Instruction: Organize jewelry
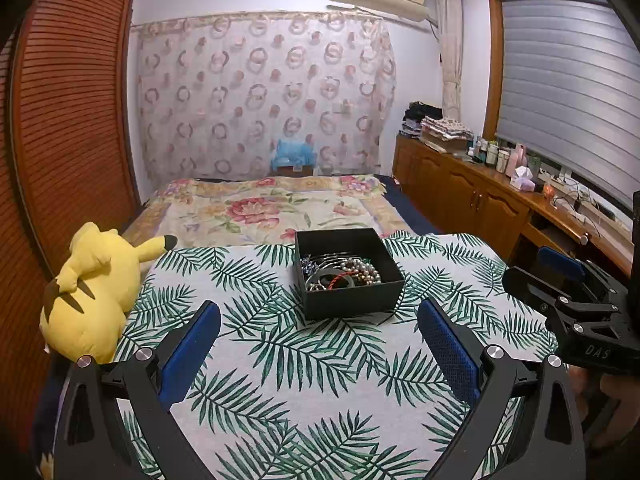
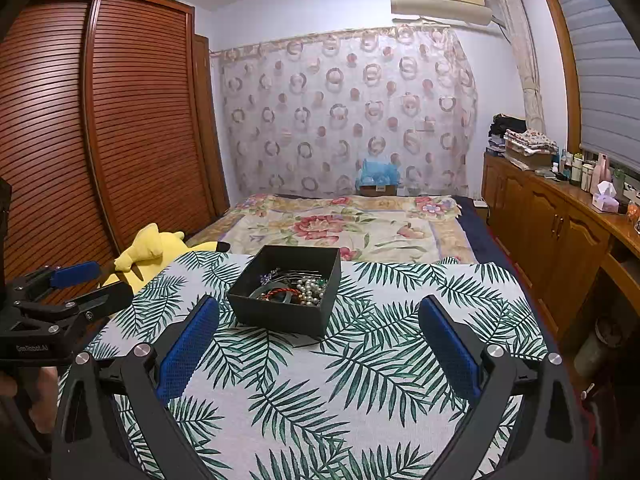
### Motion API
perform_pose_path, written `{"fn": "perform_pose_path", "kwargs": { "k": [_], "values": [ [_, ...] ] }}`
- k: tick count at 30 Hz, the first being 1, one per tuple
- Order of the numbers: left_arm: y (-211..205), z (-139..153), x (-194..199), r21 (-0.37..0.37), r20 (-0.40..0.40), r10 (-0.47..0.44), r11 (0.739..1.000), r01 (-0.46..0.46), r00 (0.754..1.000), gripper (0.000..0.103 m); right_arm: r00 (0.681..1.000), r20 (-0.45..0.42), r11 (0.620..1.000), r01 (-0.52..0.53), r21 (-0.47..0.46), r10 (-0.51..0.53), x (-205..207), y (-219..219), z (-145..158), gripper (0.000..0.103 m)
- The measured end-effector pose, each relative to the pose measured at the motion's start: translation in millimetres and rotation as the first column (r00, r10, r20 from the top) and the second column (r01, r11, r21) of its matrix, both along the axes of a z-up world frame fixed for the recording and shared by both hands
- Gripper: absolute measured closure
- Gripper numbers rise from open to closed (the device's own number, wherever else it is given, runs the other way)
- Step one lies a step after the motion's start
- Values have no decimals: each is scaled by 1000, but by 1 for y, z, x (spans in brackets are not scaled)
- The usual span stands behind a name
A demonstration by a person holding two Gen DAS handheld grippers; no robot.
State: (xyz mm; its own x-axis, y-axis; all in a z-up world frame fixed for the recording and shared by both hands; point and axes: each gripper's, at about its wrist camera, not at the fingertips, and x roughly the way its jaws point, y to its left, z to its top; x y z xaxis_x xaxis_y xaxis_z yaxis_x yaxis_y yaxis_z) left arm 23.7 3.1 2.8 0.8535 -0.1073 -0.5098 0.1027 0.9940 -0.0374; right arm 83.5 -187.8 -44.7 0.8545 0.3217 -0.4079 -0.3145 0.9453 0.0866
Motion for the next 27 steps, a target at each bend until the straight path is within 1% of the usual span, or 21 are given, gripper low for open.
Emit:
{"fn": "perform_pose_path", "kwargs": {
  "k": [9, 27],
  "values": [
    [1, -1, 1, -1, 1, 0, 1000, 0, 1000, 8, 1000, -4, 1000, -1, 1, 1, 0, 0, -9, 3],
    [2, 0, 1, -3, 0, 0, 1000, 0, 1000, 8, 1000, -4, 1000, 0, 1, 0, 1, 0, -6, 3]
  ]
}}
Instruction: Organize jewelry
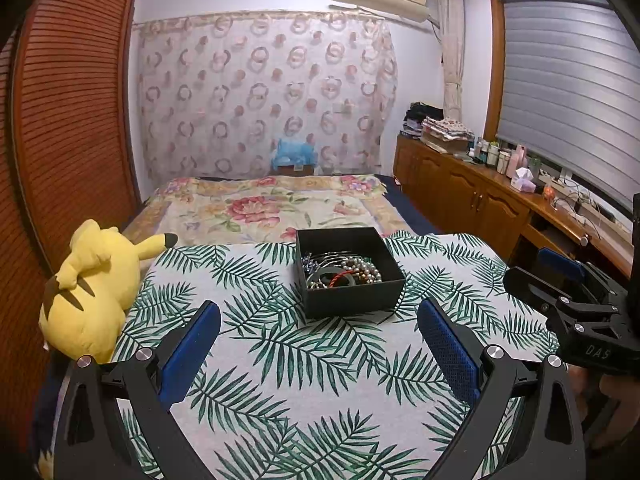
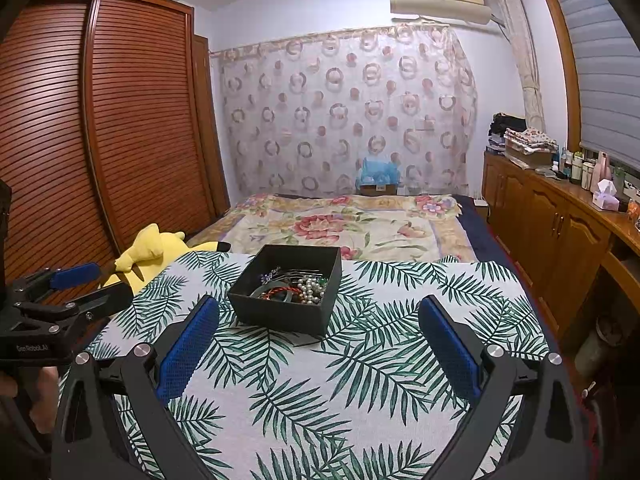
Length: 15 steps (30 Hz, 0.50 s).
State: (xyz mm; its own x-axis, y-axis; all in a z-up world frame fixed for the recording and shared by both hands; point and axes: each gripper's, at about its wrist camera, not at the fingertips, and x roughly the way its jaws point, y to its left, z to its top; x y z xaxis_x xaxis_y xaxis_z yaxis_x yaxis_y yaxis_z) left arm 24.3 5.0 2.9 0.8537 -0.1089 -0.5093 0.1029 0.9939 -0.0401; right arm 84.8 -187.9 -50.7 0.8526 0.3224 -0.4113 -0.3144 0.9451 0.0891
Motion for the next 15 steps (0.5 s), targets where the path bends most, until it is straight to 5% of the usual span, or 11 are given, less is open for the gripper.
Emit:
{"fn": "perform_pose_path", "kwargs": {
  "k": [15],
  "values": [
    [1, 0, 0, -1, -2, 3, 1000, -3, 1000, 8, 1000, -1, 1000, 1, 1, -1, 0, -1, -1, 3]
  ]
}}
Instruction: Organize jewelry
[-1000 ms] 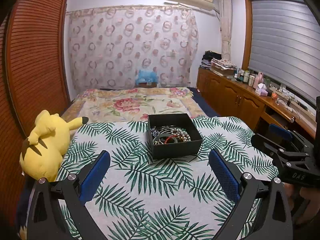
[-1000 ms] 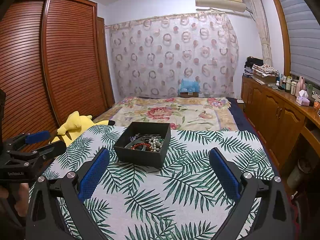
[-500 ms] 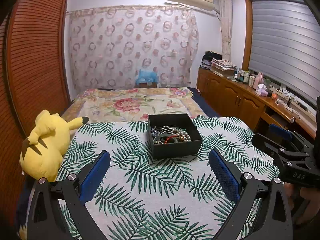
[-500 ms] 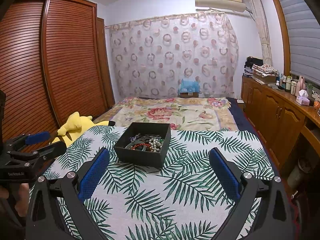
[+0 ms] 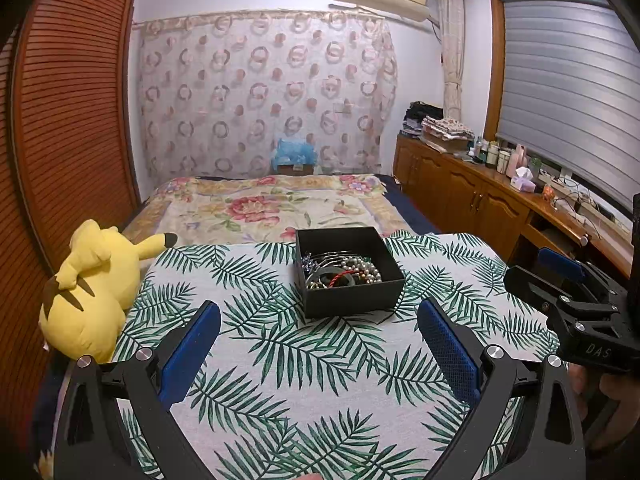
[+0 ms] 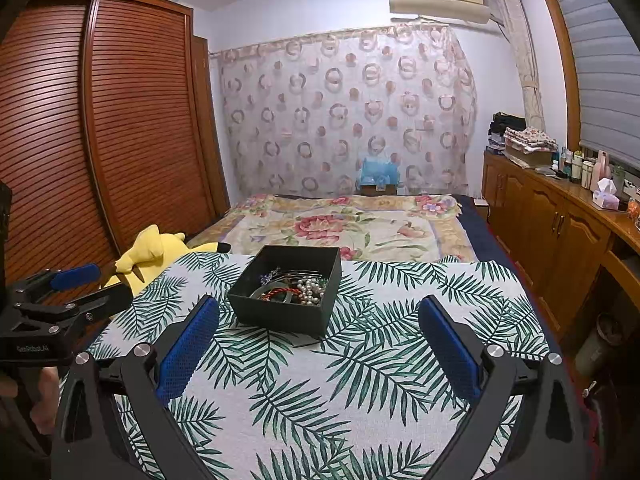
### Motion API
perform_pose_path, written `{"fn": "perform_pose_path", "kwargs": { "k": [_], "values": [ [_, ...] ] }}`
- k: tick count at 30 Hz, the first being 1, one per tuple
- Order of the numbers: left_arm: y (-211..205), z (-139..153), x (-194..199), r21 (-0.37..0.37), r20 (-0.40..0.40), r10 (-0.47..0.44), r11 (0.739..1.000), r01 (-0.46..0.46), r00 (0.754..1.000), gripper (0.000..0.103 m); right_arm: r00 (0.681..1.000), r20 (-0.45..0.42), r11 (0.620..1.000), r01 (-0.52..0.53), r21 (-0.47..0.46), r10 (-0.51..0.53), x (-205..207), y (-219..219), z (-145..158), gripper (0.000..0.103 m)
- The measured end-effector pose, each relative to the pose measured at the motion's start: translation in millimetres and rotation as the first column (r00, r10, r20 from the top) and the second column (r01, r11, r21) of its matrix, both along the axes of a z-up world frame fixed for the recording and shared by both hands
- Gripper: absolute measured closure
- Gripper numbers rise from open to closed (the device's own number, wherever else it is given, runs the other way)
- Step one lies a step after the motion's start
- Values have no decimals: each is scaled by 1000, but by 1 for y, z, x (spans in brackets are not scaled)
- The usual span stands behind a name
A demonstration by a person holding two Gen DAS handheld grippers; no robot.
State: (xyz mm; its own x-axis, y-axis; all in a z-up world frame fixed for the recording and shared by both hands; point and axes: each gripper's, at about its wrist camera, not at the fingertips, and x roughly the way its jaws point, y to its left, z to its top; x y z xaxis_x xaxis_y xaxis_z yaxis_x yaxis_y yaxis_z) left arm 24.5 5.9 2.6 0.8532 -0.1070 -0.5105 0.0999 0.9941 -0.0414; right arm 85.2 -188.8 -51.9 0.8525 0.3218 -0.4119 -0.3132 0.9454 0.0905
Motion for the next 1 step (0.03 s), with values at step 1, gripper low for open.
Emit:
{"fn": "perform_pose_path", "kwargs": {
  "k": [1],
  "values": [
    [0, 0, 0, 0, 1, -1, 1000, 1, 1000, 8, 1000, 0, 1000, 0, 0, 0, 0, 0, -1, 3]
  ]
}}
